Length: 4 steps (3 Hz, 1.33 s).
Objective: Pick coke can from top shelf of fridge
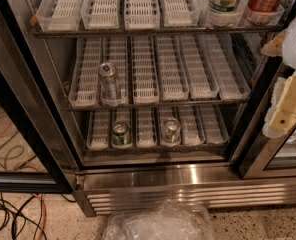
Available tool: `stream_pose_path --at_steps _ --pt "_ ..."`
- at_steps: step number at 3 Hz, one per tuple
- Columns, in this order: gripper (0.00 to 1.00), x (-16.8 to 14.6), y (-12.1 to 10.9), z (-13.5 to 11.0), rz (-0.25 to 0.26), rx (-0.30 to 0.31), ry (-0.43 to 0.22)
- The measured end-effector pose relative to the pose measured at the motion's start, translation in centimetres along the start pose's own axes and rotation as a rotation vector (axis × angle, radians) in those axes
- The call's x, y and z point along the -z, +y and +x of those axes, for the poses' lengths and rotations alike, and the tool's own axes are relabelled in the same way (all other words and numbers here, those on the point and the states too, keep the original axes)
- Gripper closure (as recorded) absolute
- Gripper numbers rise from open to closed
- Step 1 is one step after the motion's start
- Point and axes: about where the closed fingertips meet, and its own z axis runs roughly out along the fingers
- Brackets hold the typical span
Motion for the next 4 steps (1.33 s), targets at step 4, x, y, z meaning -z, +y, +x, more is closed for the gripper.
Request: stream_pose_path --at_steps 4 --pt "0.00 3.4 -3.4 2.7 0.162 -0.434 -0.170"
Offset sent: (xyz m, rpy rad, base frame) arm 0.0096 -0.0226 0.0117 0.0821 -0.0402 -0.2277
